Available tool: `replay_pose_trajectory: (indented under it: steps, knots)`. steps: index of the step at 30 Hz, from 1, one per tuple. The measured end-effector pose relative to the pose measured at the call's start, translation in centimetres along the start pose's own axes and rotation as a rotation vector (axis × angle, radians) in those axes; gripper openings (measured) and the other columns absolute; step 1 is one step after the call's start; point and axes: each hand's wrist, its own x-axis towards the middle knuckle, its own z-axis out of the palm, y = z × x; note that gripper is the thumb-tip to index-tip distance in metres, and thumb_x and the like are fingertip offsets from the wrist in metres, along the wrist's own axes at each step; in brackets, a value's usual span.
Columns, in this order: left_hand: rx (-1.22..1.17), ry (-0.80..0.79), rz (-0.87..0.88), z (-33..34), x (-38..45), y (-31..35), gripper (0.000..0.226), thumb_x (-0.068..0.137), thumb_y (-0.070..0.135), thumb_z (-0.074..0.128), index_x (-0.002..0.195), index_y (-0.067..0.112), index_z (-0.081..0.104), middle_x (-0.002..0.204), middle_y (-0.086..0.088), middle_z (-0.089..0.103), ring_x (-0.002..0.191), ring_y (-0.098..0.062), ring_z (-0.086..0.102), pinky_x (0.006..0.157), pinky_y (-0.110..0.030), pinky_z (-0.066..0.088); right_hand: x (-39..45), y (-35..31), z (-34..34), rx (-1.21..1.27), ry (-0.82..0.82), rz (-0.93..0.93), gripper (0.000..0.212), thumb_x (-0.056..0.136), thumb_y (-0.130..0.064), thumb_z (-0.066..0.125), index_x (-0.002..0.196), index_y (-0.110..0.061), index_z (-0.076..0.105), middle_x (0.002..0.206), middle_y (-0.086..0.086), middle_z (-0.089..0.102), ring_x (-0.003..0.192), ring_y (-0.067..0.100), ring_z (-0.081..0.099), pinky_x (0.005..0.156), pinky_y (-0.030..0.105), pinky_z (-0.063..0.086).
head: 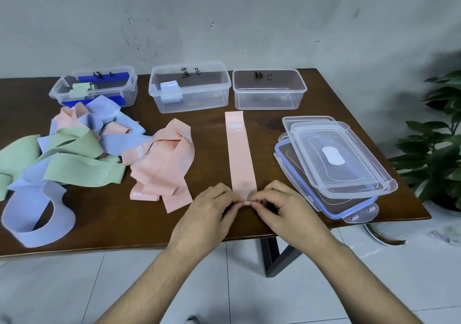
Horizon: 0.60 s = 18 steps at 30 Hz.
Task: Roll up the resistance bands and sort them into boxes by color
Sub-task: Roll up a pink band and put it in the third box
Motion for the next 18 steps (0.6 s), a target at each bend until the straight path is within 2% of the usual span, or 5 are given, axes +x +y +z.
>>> replay_pose_trajectory:
  steps: [6,11,18]
  knots:
    - [0.006,-0.012,-0.039,0.08,0.27,-0.07,0.019,0.098,0.034,0.055,0.110,0.028,0.069,0.099,0.017,0.054,0.092,-0.006,0.053,0.084,-0.024,0.049,0.28,-0.51,-0.12,-0.048,-0.031,0.058,0.014,0.096,-0.027,0.064,0.105,-0.036,0.070,0.084,-0.021,0.049,0.085,0.001,0.055,0.068,0.009,0.041]
    - [-0.014,0.019,-0.024,-0.13,0.00,0.00,0.018,0.096,0.034,0.060,0.110,0.028,0.069,0.101,0.018,0.052,0.085,-0.003,0.051,0.077,-0.015,0.045,0.55,-0.74,0.12,-0.075,-0.004,0.088,0.009,0.095,-0.029,0.064,0.099,-0.033,0.071,0.084,-0.017,0.052,0.082,0.002,0.055,0.066,0.011,0.042]
    - [0.011,0.009,-0.026,0.04,0.16,-0.16,0.017,0.096,0.029,0.061,0.109,0.027,0.071,0.102,0.016,0.057,0.090,-0.005,0.054,0.082,-0.021,0.050,0.42,-1.02,-0.17,-0.094,-0.015,0.066,0.025,0.095,-0.033,0.065,0.119,-0.038,0.066,0.084,-0.026,0.045,0.088,-0.008,0.052,0.071,0.005,0.041]
